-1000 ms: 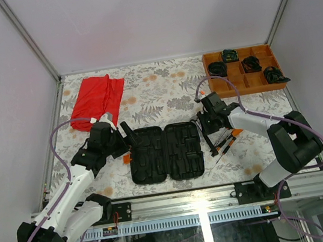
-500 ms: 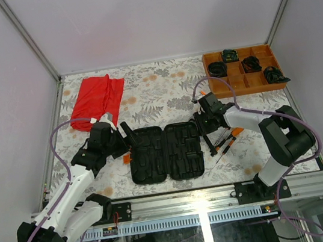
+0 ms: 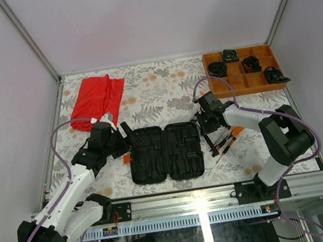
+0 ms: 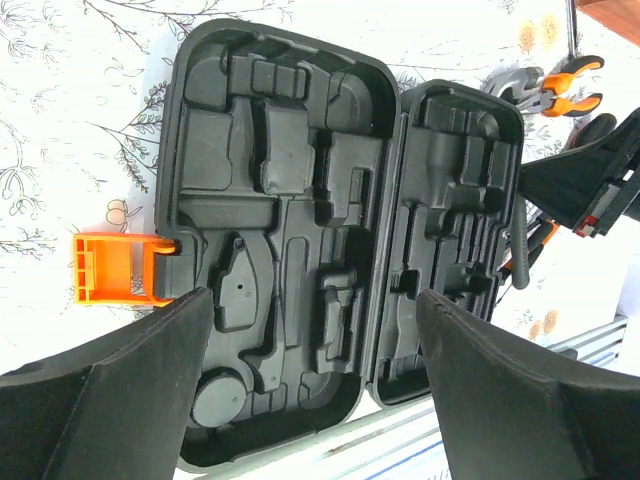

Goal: Sort the tools into containers
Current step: Pick up the hammer at the center of the board.

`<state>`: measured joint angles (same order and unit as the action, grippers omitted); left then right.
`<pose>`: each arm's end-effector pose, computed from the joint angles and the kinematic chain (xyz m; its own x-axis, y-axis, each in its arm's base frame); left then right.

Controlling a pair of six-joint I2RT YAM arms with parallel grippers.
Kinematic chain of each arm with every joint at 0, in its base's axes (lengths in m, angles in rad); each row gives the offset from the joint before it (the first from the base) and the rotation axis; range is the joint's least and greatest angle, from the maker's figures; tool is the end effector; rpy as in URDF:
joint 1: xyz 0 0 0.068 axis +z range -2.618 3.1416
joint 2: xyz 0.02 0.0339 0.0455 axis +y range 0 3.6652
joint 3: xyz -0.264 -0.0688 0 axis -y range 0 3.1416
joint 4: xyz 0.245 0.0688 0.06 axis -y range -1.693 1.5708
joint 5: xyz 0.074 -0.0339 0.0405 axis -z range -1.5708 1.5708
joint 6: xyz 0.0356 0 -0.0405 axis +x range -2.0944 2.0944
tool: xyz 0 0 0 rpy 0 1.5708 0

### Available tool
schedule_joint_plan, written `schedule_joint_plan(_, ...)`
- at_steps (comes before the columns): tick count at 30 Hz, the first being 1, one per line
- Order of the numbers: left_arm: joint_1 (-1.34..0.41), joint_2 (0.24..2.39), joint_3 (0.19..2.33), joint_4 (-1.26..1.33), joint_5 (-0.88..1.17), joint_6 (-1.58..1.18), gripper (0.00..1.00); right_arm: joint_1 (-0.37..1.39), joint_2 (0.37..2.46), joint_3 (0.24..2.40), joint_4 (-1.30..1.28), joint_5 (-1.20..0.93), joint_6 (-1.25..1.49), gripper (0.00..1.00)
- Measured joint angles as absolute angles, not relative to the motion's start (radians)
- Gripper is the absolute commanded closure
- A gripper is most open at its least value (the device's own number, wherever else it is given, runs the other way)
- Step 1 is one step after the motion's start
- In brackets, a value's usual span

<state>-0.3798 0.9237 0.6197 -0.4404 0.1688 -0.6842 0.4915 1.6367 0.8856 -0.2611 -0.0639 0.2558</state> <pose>0.1768 -0.0770 0.2341 -0.7911 -0.3551 -0.4980 -0.0256 0.8327 -0.5531 0.2770 0.1509 0.1607 -0.8500 -0.1686 -0.4990 -0.2954 0.9370 0.1865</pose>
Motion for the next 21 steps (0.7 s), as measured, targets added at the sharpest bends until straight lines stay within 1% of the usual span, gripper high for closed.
schedule_joint_plan(7, -0.380, 0.923, 0.620, -0.441, 0.169, -0.684, 0.18, 0.492, 1.544, 0.888, -0.274, -0.036, 0.259, 1.00)
schedule_joint_plan(13, -0.380, 0.920, 0.620, -0.441, 0.169, -0.684, 0.15, 0.492, 1.492, 0.931, -0.266, 0.002, 0.278, 1.00)
schedule_joint_plan(19, -0.380, 0.907, 0.620, -0.441, 0.169, -0.684, 0.09, 0.492, 1.431, 0.932, -0.250, 0.004, 0.289, 1.00)
schedule_joint_plan(21, -0.380, 0.903, 0.621, -0.442, 0.169, -0.684, 0.05, 0.492, 1.403, 0.922, -0.232, -0.014, 0.289, 1.00)
